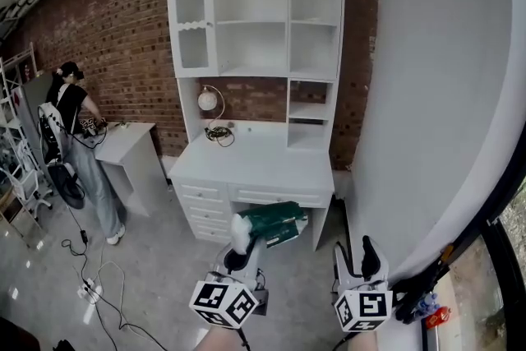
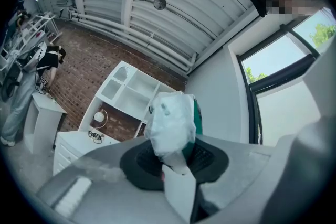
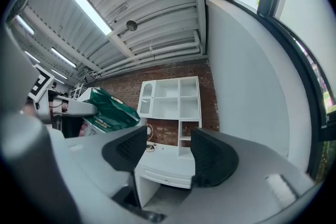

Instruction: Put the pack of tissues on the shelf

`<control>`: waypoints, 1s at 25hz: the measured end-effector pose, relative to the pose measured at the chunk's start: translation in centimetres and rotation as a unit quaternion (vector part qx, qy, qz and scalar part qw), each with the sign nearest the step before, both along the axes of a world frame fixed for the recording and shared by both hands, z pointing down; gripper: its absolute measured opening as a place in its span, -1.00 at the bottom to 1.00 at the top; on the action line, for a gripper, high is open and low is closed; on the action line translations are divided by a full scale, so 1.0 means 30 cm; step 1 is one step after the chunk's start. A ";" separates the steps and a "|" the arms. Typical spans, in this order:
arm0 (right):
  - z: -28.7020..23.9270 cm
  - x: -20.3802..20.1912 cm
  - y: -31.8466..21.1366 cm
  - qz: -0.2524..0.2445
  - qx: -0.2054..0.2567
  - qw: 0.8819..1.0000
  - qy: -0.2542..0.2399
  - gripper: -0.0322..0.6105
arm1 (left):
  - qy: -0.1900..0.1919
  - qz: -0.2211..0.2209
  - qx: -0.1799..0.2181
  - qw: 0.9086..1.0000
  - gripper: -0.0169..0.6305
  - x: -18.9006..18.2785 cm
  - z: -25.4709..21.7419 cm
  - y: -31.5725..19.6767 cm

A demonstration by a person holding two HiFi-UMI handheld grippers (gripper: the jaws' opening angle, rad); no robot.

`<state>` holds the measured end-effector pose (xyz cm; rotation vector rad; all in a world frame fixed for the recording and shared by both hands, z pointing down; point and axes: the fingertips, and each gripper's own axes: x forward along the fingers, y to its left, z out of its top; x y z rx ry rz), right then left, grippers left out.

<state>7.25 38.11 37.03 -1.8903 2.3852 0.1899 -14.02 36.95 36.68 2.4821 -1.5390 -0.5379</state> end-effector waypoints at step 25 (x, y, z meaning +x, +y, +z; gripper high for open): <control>-0.011 0.234 -0.701 -0.031 -0.006 0.999 0.009 -0.07 | 0.033 -0.044 0.005 0.998 -0.64 0.169 -0.038 -0.640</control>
